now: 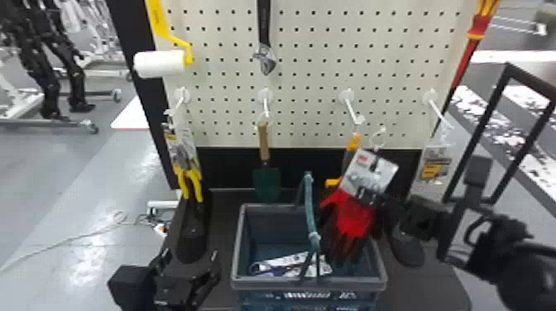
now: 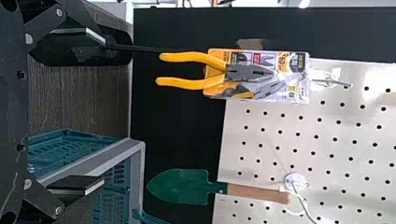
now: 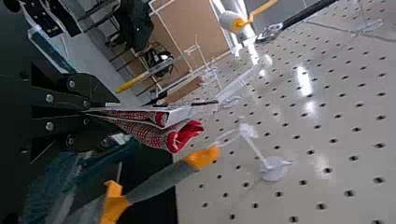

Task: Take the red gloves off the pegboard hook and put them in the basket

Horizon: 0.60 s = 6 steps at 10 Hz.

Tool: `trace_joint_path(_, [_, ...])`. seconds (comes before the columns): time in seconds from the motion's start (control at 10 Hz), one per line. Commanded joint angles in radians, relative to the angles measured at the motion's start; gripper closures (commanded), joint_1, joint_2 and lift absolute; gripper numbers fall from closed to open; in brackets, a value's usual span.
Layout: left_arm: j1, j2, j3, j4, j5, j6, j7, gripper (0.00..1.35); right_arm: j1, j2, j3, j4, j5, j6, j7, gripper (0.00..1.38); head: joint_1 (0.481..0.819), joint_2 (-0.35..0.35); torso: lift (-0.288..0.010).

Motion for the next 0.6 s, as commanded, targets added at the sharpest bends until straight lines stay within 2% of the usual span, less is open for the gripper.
trace_joint_path(0.0, [0.001,0.0,-0.001,0.0,0.0,0.0,0.0,0.24,-0.032,0.007,0.037,0.115,0.002,-0.035,0.021,1.28,0.549,0.0,-0.1])
trace_joint_path(0.2, [-0.007,0.0,-0.003,0.0,0.0,0.0,0.0,0.24,-0.074,0.008,0.091,0.252,0.002,-0.078,0.057,1.28,0.549,0.0,-0.1])
trace_joint_path(0.5, [-0.005,-0.011,0.0,0.0,-0.004,0.005,0.0,0.24,-0.108,0.014,0.109,0.401,0.022,-0.11,0.097,1.27,0.549,0.0,-0.1])
